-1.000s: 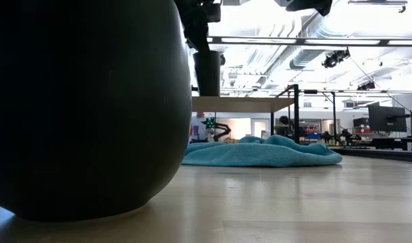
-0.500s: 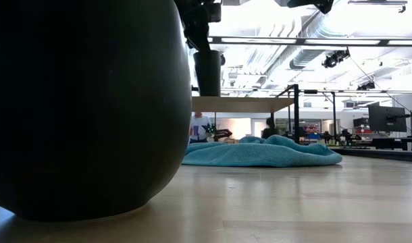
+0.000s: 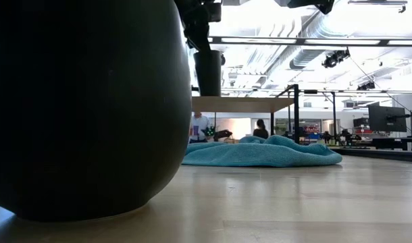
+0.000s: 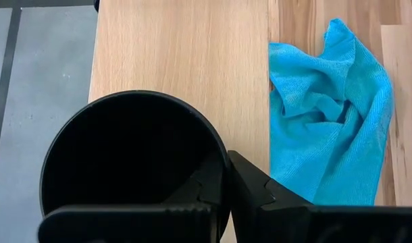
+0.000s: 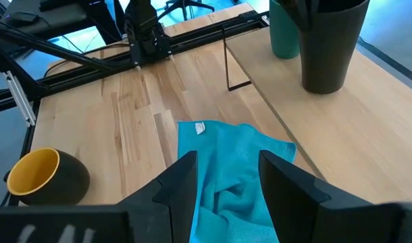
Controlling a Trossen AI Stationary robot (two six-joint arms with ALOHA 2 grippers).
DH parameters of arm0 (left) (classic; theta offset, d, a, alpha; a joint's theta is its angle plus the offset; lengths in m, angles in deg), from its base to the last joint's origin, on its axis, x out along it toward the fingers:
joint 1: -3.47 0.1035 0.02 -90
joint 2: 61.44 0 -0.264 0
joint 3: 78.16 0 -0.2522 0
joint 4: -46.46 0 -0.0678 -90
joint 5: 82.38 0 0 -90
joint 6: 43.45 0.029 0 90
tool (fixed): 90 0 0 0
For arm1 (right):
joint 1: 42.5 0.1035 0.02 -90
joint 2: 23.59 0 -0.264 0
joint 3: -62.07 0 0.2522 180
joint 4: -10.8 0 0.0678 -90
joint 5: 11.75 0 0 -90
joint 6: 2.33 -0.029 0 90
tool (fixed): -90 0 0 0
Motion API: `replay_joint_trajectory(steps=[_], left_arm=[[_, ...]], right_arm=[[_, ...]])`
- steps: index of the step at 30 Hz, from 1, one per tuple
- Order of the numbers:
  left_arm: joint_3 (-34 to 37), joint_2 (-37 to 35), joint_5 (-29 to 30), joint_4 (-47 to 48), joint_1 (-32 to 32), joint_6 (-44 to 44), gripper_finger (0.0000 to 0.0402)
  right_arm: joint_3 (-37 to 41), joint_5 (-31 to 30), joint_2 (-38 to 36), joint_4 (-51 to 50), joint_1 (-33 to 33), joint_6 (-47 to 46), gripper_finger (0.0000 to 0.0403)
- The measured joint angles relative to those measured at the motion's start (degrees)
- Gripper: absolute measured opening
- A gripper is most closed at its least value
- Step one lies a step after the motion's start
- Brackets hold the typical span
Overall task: Stack small to large cups/mugs on shelf
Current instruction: Put the black cup on the shelf
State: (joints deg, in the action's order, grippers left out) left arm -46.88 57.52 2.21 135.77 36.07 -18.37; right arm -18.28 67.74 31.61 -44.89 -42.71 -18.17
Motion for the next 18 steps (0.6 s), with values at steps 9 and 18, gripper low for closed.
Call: replay_joint_trajectory(steps=[9,18], left_arm=[[0.0,0.0,-0.2,0.0,0.0,0.0,0.0003],[0.0,0.0,-0.7,0.4,0.0,0.0,0.0057]], right_arm=[[0.0,0.0,0.0,0.0,0.0,0.3,0.0149],[0.0,0.0,0.0,0.0,0.0,0.1,0.0149]])
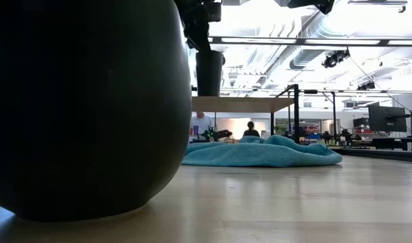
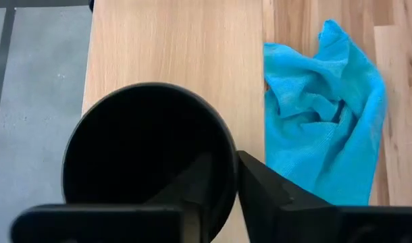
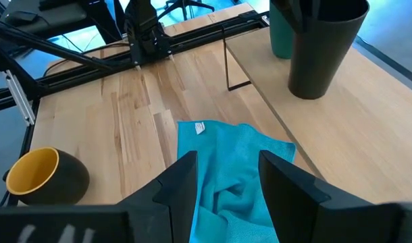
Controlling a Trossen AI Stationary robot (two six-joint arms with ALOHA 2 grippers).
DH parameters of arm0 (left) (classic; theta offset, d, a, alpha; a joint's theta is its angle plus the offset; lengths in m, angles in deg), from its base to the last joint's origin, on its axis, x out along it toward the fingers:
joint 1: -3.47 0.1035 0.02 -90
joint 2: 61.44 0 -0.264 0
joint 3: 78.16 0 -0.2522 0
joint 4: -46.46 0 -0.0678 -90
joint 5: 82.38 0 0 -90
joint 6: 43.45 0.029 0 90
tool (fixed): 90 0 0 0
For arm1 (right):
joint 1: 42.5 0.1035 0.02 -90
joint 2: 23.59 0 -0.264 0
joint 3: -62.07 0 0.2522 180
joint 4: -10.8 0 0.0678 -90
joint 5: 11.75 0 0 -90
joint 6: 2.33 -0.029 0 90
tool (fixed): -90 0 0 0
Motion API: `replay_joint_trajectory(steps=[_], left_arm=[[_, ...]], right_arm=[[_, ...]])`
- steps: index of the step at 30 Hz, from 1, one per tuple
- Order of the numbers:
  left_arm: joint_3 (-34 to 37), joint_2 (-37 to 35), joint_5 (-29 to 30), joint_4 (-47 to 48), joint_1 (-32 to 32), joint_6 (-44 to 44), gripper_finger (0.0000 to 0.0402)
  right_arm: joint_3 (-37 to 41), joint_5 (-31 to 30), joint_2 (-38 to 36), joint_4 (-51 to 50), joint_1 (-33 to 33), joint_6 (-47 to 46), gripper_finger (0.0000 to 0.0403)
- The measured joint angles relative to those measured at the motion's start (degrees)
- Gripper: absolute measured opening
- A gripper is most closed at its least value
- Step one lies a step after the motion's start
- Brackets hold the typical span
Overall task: Stack small to large cups/mugs on shelf
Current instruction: Put the black cup on the shelf
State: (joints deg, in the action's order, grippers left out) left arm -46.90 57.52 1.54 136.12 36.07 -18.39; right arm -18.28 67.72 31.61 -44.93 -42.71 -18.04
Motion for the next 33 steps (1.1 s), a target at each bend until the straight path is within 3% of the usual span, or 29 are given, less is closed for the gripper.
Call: replay_joint_trajectory(steps=[7,33], left_arm=[[0.0,0.0,0.7,0.4,0.0,0.0,0.0092],[0.0,0.0,2.2,-3.0,0.0,-0.9,0.0094]], right_arm=[[0.0,0.0,0.0,-0.1,0.0,-0.3,0.0149],[0.0,0.0,0.0,-1.2,0.0,-0.8,0.0149]])
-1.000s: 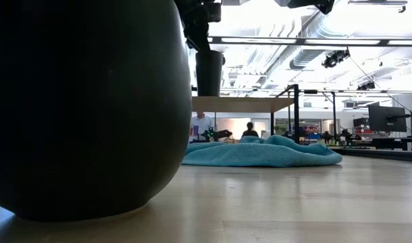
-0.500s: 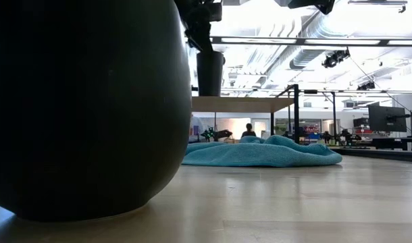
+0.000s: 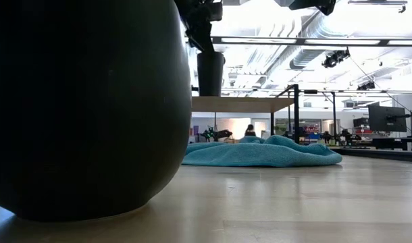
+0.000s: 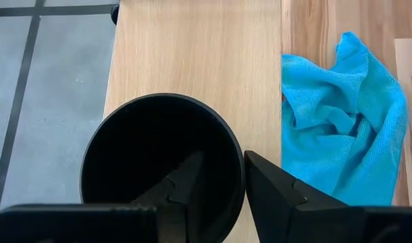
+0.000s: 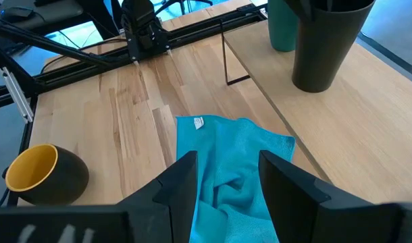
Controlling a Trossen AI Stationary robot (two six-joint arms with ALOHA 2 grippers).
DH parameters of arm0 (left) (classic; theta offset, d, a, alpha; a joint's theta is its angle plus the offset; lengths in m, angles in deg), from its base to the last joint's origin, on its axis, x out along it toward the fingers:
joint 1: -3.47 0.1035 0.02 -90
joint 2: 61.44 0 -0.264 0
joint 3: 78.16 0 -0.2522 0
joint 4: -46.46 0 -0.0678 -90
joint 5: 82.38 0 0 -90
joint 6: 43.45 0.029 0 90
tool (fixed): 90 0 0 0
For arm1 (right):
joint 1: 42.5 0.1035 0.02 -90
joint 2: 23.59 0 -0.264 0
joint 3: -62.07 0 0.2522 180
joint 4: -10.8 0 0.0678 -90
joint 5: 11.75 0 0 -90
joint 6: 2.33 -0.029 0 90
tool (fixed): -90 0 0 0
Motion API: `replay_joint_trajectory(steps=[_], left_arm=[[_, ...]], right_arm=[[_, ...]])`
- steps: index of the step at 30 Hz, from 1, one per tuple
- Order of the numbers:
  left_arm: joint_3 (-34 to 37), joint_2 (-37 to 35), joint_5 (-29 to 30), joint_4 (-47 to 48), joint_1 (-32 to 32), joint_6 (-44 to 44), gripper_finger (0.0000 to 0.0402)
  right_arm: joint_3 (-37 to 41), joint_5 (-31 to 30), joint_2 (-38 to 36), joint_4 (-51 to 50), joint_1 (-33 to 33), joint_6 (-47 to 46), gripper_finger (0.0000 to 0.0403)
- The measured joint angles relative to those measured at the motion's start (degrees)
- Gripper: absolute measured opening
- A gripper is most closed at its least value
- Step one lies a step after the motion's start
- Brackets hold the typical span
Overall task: Stack small to large cups/mugs on shelf
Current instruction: Put the black cup on the shelf
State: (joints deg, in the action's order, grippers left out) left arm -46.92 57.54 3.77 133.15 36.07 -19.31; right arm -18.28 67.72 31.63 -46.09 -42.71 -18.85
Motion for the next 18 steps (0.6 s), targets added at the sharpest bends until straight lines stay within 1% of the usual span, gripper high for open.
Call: replay_joint_trajectory(steps=[18], left_arm=[[0.0,0.0,0.9,-1.3,0.0,0.0,0.0094]], right_arm=[[0.0,0.0,0.0,-0.7,0.0,-1.0,0.0149]])
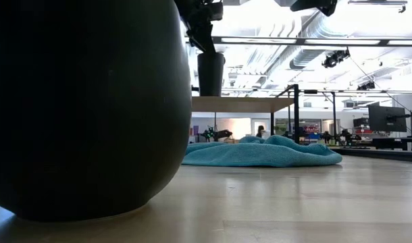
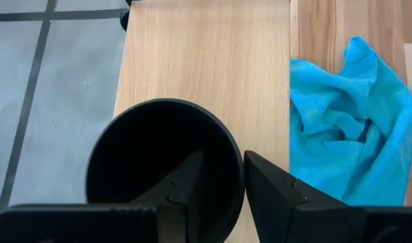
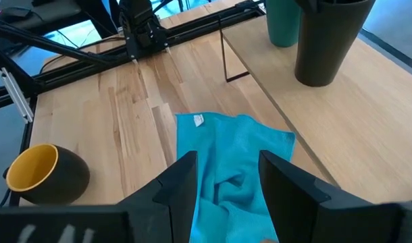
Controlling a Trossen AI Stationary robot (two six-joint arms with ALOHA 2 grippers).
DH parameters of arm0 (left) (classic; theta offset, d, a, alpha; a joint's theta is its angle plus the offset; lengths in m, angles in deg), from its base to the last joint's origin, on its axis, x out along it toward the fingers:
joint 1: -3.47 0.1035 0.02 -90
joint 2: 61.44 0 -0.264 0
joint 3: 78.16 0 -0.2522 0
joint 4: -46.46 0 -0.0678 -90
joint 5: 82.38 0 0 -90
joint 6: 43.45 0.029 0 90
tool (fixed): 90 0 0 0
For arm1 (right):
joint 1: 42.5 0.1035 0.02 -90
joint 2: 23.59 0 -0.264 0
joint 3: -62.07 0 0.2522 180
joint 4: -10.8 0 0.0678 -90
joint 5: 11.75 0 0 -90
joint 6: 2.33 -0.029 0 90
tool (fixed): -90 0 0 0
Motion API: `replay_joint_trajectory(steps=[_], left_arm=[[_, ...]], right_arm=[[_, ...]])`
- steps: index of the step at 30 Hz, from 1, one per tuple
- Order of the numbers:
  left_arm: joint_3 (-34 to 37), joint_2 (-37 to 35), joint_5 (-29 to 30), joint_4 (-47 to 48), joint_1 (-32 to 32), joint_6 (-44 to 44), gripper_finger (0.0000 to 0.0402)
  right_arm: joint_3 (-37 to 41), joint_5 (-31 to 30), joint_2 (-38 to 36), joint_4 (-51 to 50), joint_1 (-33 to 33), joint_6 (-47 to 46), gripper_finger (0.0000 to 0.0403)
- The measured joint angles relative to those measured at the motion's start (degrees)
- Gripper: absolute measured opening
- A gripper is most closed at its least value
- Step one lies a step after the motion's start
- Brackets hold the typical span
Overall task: Stack small to large cups/mugs on shelf
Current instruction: Put the black cup on the shelf, then put the black mug on the shelf
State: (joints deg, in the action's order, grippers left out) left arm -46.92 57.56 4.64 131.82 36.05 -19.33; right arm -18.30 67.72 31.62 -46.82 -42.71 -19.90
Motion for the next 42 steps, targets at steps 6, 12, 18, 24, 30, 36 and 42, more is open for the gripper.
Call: replay_joint_trajectory(steps=[6,12,18,24,30,36,42], left_arm=[[0.0,0.0,0.0,0.0,-0.4,0.0,0.0094],[0.0,-0.5,0.1,-2.3,-0.8,0.3,0.0094],[0.0,-1.6,0.0,-3.8,-0.7,0.8,0.0094],[0.0,-5.1,1.9,-4.1,-1.6,1.1,0.0094],[0.0,-12.7,3.8,-4.6,-2.0,1.1,0.0094],[0.0,-21.8,3.6,-5.0,-2.0,-1.7,0.0094],[0.0,-27.7,1.3,-4.8,-1.8,-5.1,0.0094]], right_arm=[[0.0,0.0,0.0,-0.3,0.0,0.0,0.0149],[0.0,0.0,0.0,-0.3,0.0,0.7,0.0149],[0.0,0.0,0.0,-0.3,0.0,1.0,0.0149],[0.0,0.0,0.0,-0.3,0.0,1.5,0.0149],[0.0,0.0,0.0,-0.3,-0.2,2.6,0.0149],[0.0,-0.1,0.0,-0.1,-0.2,3.2,0.0149],[0.0,-0.7,0.0,0.8,-0.2,3.1,0.0149]])
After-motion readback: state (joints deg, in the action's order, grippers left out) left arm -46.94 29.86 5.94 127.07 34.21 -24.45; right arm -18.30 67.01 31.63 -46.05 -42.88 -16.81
